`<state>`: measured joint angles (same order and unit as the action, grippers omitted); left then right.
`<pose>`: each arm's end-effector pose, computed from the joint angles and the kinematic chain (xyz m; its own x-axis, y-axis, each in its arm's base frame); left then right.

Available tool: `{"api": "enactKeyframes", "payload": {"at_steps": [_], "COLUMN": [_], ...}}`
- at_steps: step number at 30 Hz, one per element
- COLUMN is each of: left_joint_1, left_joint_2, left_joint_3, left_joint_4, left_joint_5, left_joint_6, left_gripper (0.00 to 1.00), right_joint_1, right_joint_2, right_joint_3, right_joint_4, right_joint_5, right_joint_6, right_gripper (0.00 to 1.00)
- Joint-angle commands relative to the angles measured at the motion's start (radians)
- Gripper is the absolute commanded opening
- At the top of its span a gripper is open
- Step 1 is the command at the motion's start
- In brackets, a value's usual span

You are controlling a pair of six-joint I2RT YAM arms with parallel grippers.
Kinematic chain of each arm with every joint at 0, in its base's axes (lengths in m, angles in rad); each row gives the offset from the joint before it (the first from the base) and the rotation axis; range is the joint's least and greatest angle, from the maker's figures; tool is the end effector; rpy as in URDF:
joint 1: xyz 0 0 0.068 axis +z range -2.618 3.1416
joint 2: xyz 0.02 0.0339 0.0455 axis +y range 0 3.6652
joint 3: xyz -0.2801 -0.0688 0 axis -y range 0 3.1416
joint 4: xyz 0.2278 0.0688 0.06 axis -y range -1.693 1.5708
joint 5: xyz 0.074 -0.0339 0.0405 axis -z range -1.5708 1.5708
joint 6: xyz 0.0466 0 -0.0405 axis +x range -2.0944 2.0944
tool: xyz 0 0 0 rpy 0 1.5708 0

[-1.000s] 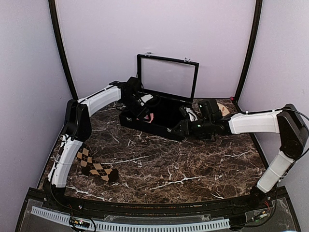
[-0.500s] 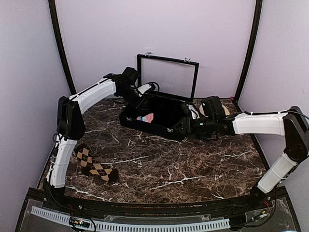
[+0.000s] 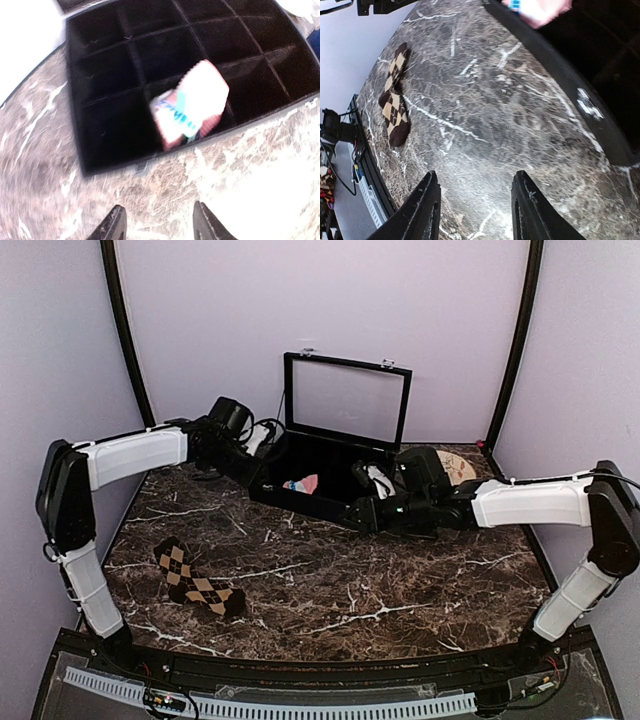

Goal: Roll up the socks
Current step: Adjust the sock in the storage box, then move the sock to the center of the board.

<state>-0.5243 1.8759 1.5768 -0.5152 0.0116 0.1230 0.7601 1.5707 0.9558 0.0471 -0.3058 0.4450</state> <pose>0.3653 -0.2119 0.2832 -0.5625 0.4670 -0.6822 0.5809 0.8105 0.0758 0.2371 0.2448 0.2475 -0.7138 -0.1122 -0.6913 -0.5913 0.6255 0.5090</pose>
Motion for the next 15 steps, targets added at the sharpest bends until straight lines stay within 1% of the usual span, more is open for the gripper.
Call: {"api": "enactKeyframes", "payload": {"at_steps": [1,3,7,11,15], "left_joint_1": [0.004,0.005,0.003,-0.001,-0.005], "left_joint_2": [-0.227,-0.317,-0.477,-0.599,-0.716], "left_joint_3": [-0.306,-0.455,-0.672,-0.804,-0.894], "left_joint_4": [0.223,0.299,0.413,0.451,0.474], "left_joint_5": [-0.131,-0.141,-0.174,-0.24,-0.287], "left_joint_6": [-0.205,-0.309,-0.483,-0.576,-0.607], "left_gripper": [0.47,0.45,0.44,0.47,0.48], "right_joint_1": [0.081,0.128,0.236,0.336,0.412], "right_joint_2": [0.059,0.099,0.2,0.307,0.414], "right_joint_3": [0.065,0.103,0.187,0.313,0.434], "right_joint_4": [0.008,-0.01,-0.057,-0.102,-0.151], "right_joint_5": [0.032,0.03,0.044,0.09,0.111], "right_joint_6": [-0.06,-0.08,-0.125,-0.162,-0.18], "right_gripper": [0.45,0.45,0.45,0.45,0.45]}}
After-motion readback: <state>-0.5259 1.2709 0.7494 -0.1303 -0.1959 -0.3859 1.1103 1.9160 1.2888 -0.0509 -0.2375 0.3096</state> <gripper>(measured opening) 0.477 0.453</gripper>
